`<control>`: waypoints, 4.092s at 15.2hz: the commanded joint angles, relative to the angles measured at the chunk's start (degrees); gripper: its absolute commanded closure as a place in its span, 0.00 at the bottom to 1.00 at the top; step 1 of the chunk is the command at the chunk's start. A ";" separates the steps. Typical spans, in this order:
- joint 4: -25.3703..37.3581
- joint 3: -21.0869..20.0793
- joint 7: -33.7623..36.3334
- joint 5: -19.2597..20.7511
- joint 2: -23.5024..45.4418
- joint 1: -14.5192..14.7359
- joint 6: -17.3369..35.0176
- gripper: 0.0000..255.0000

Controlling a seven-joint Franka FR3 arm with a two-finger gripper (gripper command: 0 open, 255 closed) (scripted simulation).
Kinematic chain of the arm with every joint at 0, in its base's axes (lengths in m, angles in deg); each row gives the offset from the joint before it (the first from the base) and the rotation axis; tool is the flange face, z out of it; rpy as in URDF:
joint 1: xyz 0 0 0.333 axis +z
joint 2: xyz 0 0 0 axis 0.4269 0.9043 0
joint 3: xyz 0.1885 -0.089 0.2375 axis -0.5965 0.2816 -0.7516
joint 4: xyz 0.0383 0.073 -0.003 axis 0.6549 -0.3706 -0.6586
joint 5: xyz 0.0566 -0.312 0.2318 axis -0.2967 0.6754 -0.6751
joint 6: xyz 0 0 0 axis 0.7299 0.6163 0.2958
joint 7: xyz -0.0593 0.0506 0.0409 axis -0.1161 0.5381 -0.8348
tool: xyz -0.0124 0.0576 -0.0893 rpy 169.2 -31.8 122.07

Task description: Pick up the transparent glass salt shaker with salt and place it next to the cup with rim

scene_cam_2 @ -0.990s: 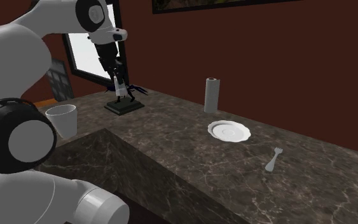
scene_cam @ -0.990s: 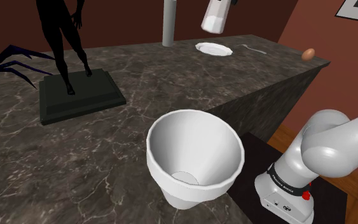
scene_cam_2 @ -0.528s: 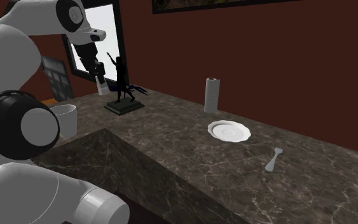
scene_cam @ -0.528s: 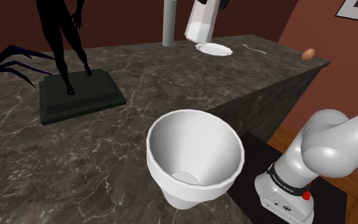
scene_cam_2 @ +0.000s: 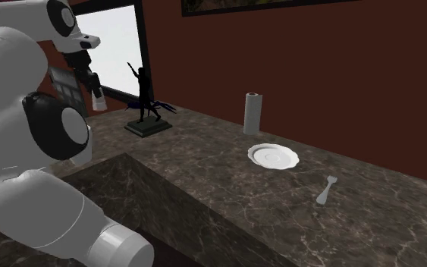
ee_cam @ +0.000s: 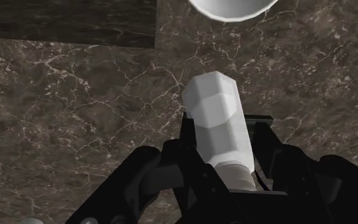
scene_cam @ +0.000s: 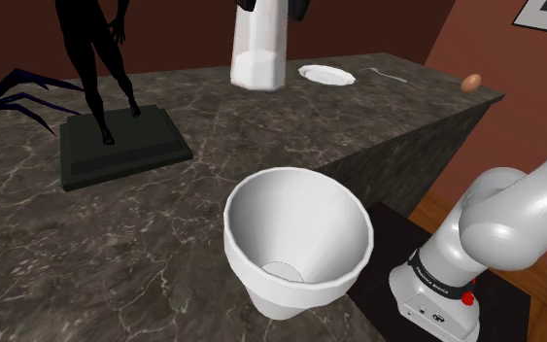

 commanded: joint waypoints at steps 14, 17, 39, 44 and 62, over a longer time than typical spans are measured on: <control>17.20 -29.47 27.52 27.05 28.66 4.71 -2.68 1.00; 11.94 -28.84 25.35 21.88 24.08 0.55 1.42 1.00; -14.41 -19.31 18.22 6.60 8.46 0.03 21.52 1.00; -18.82 -18.99 18.23 5.93 7.62 0.61 25.38 1.00; -17.25 -17.74 18.13 5.50 6.92 1.84 23.16 0.00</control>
